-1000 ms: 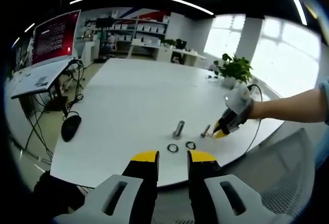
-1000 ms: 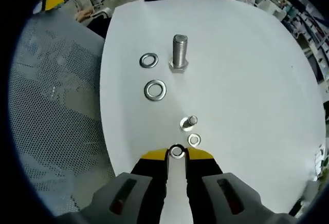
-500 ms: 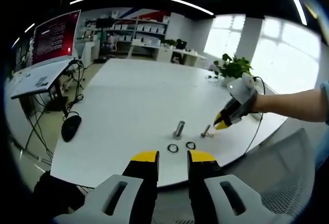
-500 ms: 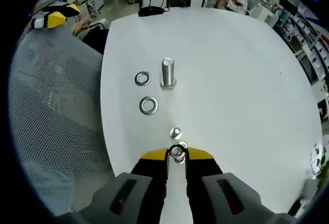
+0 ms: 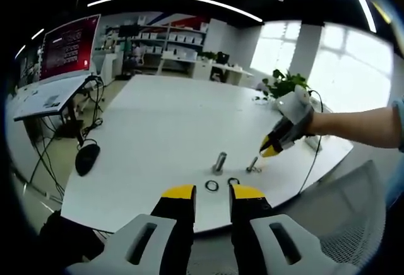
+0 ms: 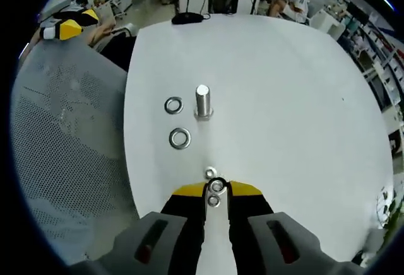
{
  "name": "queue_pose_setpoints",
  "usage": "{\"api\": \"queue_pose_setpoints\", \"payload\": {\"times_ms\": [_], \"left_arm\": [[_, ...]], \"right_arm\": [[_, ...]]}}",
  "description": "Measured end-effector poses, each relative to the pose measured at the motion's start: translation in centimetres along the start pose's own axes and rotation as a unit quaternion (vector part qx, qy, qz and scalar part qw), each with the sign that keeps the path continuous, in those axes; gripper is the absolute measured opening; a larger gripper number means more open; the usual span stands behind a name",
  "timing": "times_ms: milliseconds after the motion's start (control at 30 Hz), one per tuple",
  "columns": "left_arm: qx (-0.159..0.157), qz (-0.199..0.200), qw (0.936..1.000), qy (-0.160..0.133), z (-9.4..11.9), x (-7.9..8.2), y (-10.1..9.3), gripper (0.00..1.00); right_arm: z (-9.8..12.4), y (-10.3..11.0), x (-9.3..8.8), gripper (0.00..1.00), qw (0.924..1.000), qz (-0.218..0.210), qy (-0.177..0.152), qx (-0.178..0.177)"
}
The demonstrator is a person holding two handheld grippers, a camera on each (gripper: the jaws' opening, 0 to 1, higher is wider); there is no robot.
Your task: Place the washer onto the threaded stud by aligning its center hole with the stud, sliding it down to the base, and recovering from edge contact or off-axis alignment until the washer reaches the visible bottom stop.
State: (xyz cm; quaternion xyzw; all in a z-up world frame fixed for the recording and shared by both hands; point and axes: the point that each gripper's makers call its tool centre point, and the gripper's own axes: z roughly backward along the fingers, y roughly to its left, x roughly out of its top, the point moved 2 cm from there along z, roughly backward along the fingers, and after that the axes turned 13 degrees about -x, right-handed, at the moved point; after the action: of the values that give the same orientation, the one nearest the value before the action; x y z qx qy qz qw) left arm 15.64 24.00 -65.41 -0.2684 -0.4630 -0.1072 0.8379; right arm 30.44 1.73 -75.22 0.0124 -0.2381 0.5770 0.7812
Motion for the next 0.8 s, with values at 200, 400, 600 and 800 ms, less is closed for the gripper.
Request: {"api": "queue_pose_setpoints", "payload": {"times_ms": [200,400,600,800], "left_arm": [[0.0,0.001,1.0,0.0,0.0,0.0,0.0,0.19],[-0.002,0.0,1.0,0.002,0.0,-0.1,0.0,0.18],[-0.001,0.001,1.0,0.002,0.0,-0.1,0.0,0.18],[-0.001,0.001,1.0,0.001,0.0,-0.1,0.0,0.18]], "right_arm": [[-0.3,0.5,0.4,0.14,0.9998,0.014,0.007,0.016],[-0.7,0.9,0.4,0.14,0.9991,0.03,0.016,0.025],[-1.0,1.0,0.4,0.14,0.9989,0.031,0.02,0.028],[-1.5,1.1,0.5,0.14,0.9985,0.037,0.027,0.03]]}}
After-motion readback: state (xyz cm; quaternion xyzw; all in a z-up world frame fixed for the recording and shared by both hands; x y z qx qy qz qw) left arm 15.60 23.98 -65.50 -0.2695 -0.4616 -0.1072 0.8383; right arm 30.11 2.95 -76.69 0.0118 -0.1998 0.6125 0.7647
